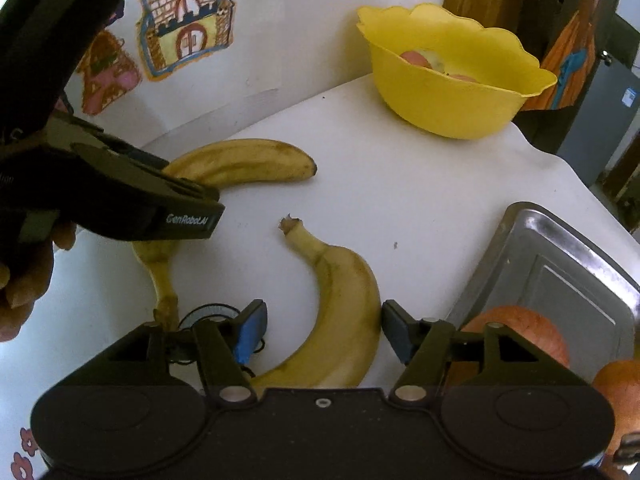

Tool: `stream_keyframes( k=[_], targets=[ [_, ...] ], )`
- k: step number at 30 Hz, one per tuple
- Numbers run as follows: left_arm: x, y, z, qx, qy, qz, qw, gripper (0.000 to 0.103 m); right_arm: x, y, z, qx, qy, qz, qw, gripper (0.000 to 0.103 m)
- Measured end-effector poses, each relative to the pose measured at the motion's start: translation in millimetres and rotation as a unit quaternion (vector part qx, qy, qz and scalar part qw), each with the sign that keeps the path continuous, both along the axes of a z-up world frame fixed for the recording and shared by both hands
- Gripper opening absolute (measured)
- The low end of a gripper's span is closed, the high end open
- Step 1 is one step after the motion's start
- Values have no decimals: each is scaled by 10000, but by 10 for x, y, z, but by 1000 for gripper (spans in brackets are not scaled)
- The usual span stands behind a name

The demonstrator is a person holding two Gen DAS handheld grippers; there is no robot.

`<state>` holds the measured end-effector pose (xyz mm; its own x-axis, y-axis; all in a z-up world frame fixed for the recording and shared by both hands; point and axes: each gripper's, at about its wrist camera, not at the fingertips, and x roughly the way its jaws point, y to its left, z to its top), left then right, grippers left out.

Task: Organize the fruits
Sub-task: 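Close the left tool on the curved banana while the right tool closes on the other banana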

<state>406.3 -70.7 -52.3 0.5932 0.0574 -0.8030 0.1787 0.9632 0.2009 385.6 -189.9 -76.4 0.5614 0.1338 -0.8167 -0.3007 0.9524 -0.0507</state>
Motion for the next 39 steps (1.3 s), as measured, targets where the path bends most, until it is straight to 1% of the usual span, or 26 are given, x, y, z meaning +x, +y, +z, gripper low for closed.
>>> stream_keyframes(
  k=[2, 4, 6, 8, 14, 19, 22, 25, 30, 33, 37, 39],
  targets=[
    [51, -42, -15, 80, -33, -34, 10000, 39, -6, -15, 0, 44, -25, -63, 10000, 62],
    [-3, -55, -2, 71, -11, -12, 10000, 39, -21, -37, 2, 144, -43, -123, 9998, 58],
    [-30, -42, -3, 35, 41, 18, 10000, 38, -71, -55, 9, 216, -60, -69, 9997, 55],
    [-126, 1, 11, 34, 78, 55, 9999, 38, -120, -52, 18, 183, -56, 44, 9998, 52],
    [-517, 142, 66, 36, 276, 170, 9995, 38, -400, -22, 48, 334, 12, 365, 9988, 51],
    [-904, 261, 127, -8, 587, 312, 9978, 38, -685, 44, 74, 463, 129, 582, 9971, 51],
    [-1109, 306, 155, 2, 738, 308, 9968, 38, -845, 71, 103, 544, 254, 617, 9963, 51],
    [-1189, 325, 176, 19, 766, 248, 9968, 39, -953, 68, 137, 631, 311, 426, 9966, 53],
    [-1154, 275, 194, 125, 662, 135, 9976, 45, -1067, 25, 169, 866, 459, -286, 9948, 54],
    [-1070, 283, 152, 174, 609, 33, 9980, 47, -1109, 44, 159, 932, 466, -575, 9929, 54],
    [-966, 192, 97, 282, 571, -89, 9979, 47, -1080, 76, 82, 873, 492, -735, 9923, 63],
    [-915, 134, 63, 318, 546, -149, 9979, 49, -1086, 109, 70, 749, 414, -785, 9932, 65]
  ],
)
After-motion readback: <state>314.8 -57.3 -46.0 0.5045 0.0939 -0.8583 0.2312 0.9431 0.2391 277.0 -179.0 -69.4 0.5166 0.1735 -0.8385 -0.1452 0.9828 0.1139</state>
